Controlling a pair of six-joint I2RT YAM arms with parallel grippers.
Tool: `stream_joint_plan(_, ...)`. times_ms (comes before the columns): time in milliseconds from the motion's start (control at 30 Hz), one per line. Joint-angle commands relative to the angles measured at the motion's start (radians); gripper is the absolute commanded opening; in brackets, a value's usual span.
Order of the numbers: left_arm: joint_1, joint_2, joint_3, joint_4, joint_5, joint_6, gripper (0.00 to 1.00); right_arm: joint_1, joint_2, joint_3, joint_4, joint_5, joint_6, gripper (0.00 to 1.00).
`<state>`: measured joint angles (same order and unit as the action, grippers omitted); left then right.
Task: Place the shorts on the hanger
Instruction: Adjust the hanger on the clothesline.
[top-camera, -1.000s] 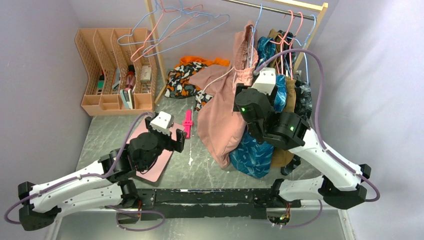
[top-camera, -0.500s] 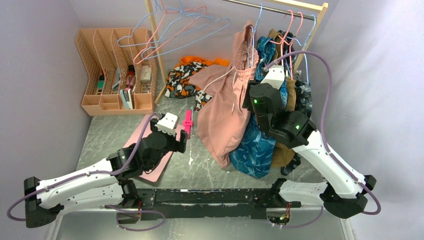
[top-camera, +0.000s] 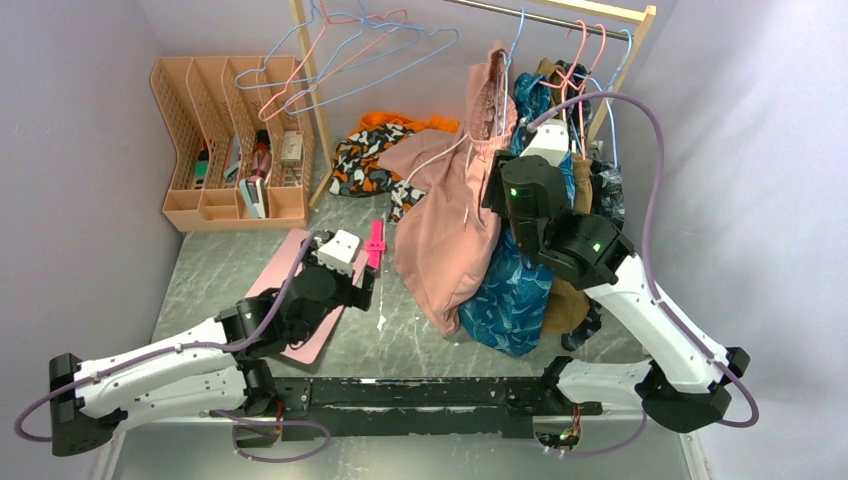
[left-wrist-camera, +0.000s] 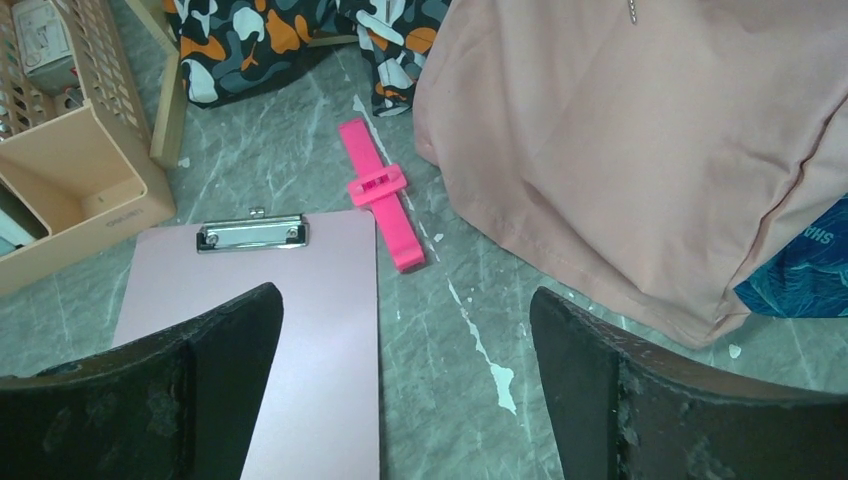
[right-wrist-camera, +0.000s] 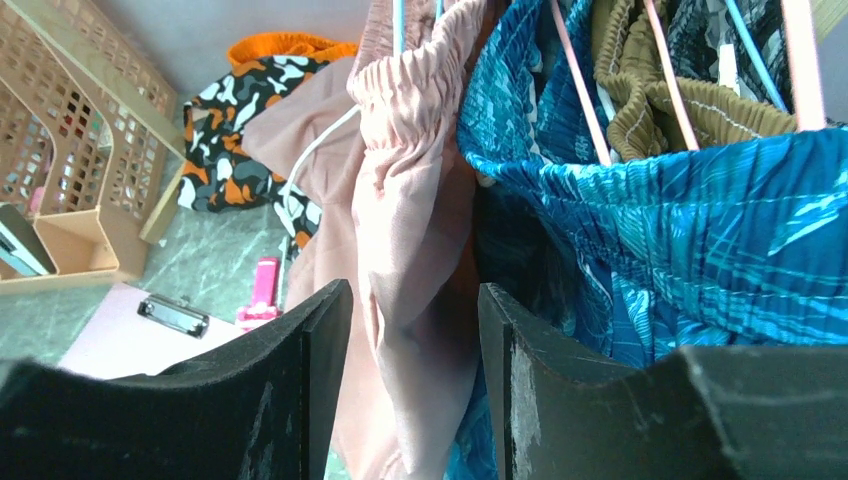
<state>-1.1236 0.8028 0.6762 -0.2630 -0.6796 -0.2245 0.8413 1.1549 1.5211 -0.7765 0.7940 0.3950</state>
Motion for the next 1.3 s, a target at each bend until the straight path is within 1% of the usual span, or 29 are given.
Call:
stream_joint_plan(0,0.022,-0.042,0.042,-0.048,0.027,0.014,0.98,-0.012,0.019,0.04,0.014,-0.015,-0.016,0.52)
stream_joint_plan(167,0.048,-0.053,0.018,-0.053,0.05,0.007,0.98,-0.021,0.045,0.051,0.019,-0.023,-0.014,0.43)
stream_joint_plan(400,0.048,-0.059,0.012,-0.059,0.051,0.004,0.96,-0.044,0.067,0.046,0.013,-0.035,-0.012,0.4)
stream_joint_plan(467,0.048,-0.066,0.011,-0.065,0.051,-0.001,0.96,-0.062,0.066,0.044,0.008,-0.039,-0.015,0.35)
stream_joint_plan(567,0.048,-0.076,0.009,-0.075,0.047,-0.008,0.96,-0.085,0.053,0.044,0.005,-0.047,-0.021,0.23)
stream_joint_plan(633,0.048,-0.081,0.009,-0.077,0.045,-0.01,0.95,-0.097,0.049,0.051,-0.004,-0.053,-0.021,0.19)
stream_joint_plan(867,0.048,-0.085,0.012,-0.084,0.036,-0.012,0.95,-0.113,0.039,0.083,-0.047,-0.042,-0.017,0.14)
stream_joint_plan(967,0.048,-0.089,0.012,-0.085,0.032,-0.012,0.95,-0.118,0.027,0.075,-0.065,-0.039,-0.012,0.13)
stream_joint_plan(1033,0.048,-0.09,0.011,-0.084,0.033,-0.012,0.95,-0.118,0.019,0.067,-0.065,-0.063,-0.01,0.13)
stream_joint_plan(1067,0.047,-0.09,0.011,-0.084,0.033,-0.012,0.95,-0.118,0.013,0.065,-0.056,-0.094,-0.017,0.17)
stream_joint_plan(1100,0.048,-0.09,0.01,-0.085,0.035,-0.011,0.96,-0.119,0.007,0.068,-0.043,-0.136,-0.028,0.27)
stream_joint_plan(1133,0.048,-0.088,0.012,-0.087,0.036,-0.01,0.97,-0.118,0.004,0.078,-0.037,-0.183,-0.037,0.43)
stream_joint_plan(1167,0.048,-0.086,0.012,-0.09,0.037,-0.01,1.0,-0.119,0.006,0.103,-0.038,-0.224,-0.053,0.56)
stream_joint_plan(1200,0.048,-0.085,0.015,-0.091,0.038,-0.012,0.99,-0.119,0.01,0.126,-0.04,-0.27,-0.062,0.64)
stream_joint_plan(1233,0.048,-0.088,0.014,-0.091,0.041,-0.01,0.99,-0.118,0.011,0.15,-0.044,-0.314,-0.07,0.71)
stream_joint_plan(1267,0.048,-0.092,0.012,-0.088,0.043,-0.01,0.99,-0.118,0.012,0.17,-0.042,-0.363,-0.082,0.73)
